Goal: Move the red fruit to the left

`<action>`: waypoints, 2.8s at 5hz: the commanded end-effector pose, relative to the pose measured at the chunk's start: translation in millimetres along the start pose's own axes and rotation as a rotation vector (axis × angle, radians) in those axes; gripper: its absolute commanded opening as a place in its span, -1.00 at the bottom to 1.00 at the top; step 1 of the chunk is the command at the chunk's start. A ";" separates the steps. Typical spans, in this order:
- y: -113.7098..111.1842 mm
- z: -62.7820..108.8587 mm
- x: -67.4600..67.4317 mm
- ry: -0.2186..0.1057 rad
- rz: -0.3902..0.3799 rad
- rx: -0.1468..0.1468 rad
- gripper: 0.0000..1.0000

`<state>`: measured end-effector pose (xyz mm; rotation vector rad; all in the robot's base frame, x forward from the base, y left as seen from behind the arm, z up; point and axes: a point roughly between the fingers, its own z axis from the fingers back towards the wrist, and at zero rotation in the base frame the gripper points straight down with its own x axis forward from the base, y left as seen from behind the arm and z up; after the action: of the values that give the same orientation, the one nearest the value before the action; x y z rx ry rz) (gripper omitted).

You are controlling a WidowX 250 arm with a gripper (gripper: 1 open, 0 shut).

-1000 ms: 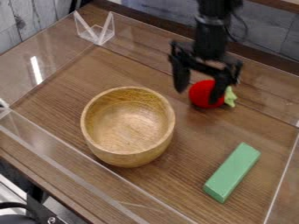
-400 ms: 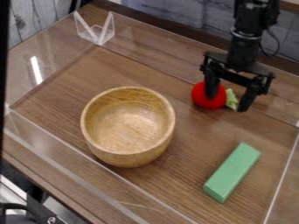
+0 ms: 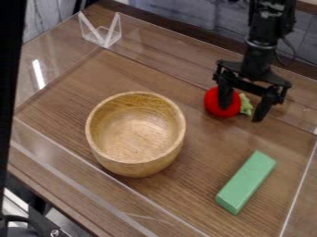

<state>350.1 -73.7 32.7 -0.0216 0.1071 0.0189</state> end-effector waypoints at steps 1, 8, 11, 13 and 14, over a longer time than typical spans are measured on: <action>-8.4 -5.4 1.1 -0.038 -0.033 -0.008 1.00; 33.6 28.5 7.8 -0.078 -0.162 -0.015 -1.00; 15.4 27.2 -7.9 -0.076 -0.296 -0.012 -1.00; 4.0 54.2 -11.1 -0.118 -0.350 -0.009 -1.00; 13.9 86.6 -15.2 -0.153 -0.333 0.010 -1.00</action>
<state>336.1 -59.7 93.7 -0.0320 0.0323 -0.3154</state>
